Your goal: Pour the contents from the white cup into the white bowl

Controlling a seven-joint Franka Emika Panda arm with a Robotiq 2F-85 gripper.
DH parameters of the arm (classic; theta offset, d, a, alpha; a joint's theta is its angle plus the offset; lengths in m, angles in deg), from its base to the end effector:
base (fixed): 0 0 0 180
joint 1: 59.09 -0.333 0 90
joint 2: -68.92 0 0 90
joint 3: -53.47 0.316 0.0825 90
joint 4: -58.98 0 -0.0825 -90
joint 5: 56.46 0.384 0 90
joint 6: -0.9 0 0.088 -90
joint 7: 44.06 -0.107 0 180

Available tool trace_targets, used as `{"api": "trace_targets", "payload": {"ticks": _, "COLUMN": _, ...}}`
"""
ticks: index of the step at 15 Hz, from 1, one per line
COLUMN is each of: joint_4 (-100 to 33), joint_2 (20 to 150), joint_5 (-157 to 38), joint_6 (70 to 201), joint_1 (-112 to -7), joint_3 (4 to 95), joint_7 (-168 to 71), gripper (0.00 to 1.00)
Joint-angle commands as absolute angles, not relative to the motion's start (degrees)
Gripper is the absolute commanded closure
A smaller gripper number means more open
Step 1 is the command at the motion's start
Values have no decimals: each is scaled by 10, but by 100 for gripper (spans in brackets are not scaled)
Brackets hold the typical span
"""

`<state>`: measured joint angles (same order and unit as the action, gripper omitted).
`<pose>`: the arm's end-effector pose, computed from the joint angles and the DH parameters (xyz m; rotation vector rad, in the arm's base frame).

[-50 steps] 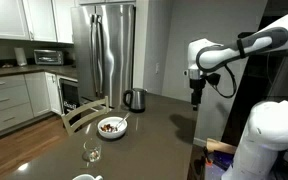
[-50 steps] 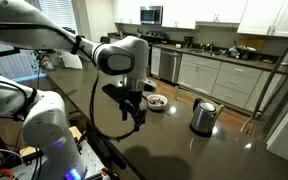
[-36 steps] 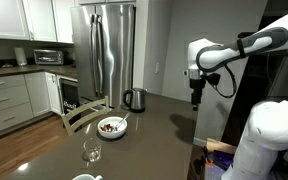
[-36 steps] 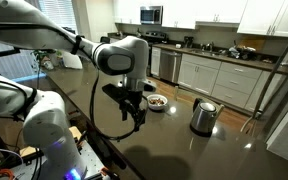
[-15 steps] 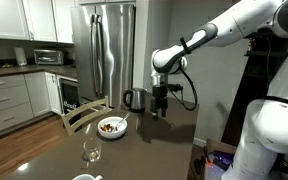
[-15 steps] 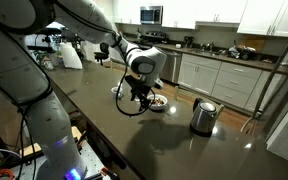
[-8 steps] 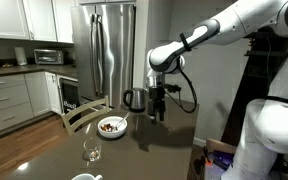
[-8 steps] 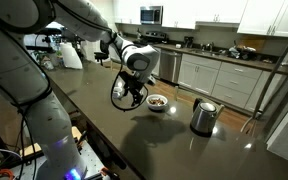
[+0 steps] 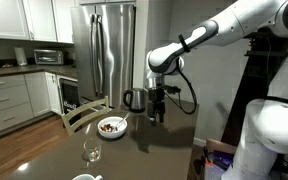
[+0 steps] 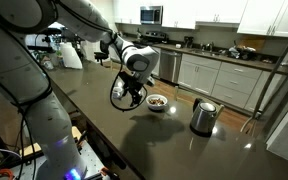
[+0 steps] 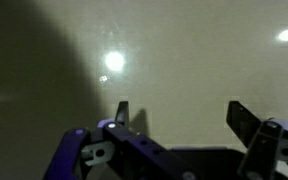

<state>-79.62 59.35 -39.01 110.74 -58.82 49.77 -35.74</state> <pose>0.4295 -0.0084 0.3532 -2.7974 0.1039 0.4292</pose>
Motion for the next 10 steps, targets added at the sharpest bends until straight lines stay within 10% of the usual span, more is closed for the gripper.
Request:
{"api": "trace_targets", "payload": {"ticks": 1, "joint_4": -791, "joint_2": 608, "joint_5": -340, "joint_6": 1078, "joint_1": -597, "joint_3": 504, "joint_7": -354, "gripper": 0}}
{"api": "trace_targets", "payload": {"ticks": 10, "joint_4": -823, "joint_2": 605, "joint_5": -197, "joint_6": 1064, "joint_1": -596, "joint_3": 508, "joint_7": -317, "gripper": 0}}
